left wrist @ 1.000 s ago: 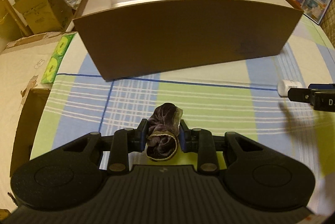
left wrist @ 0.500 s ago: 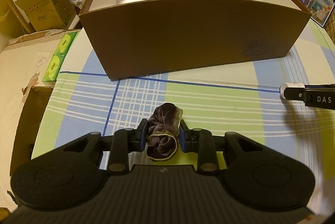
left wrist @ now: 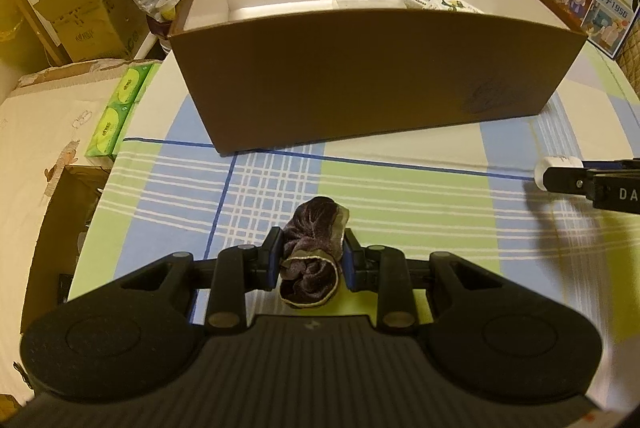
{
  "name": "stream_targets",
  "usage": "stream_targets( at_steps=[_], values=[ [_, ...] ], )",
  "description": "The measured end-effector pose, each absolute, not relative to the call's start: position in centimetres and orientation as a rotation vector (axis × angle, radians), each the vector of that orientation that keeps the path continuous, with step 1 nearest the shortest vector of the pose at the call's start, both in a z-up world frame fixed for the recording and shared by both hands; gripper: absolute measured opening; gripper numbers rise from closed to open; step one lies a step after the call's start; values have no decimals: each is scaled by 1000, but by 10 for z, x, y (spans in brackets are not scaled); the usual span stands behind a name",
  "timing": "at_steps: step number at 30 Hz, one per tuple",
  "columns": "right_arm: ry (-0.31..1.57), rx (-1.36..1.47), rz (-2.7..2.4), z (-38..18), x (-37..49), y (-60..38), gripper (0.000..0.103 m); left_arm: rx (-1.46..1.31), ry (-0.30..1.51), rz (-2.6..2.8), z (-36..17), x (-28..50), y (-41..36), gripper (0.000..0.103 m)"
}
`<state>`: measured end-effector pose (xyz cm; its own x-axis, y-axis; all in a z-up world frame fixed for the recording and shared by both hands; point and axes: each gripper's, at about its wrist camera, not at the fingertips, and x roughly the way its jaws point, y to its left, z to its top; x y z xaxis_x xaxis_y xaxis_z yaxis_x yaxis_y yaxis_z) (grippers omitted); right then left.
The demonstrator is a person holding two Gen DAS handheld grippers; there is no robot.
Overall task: Organize objects
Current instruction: 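Carry the scrunchie and pill bottle up over the brown box with both grippers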
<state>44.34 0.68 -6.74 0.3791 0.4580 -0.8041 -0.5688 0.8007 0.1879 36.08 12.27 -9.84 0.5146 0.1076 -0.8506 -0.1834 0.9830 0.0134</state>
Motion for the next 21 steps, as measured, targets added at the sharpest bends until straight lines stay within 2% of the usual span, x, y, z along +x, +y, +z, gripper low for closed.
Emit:
stream_targets(
  at_steps=[11,21],
  values=[
    [932,-20,797,-16,438,14,44,-105,913,133,-44,359,124,26],
    [828,32,886,34,479,65,44,-55,792,113,1,419,133,26]
  ],
)
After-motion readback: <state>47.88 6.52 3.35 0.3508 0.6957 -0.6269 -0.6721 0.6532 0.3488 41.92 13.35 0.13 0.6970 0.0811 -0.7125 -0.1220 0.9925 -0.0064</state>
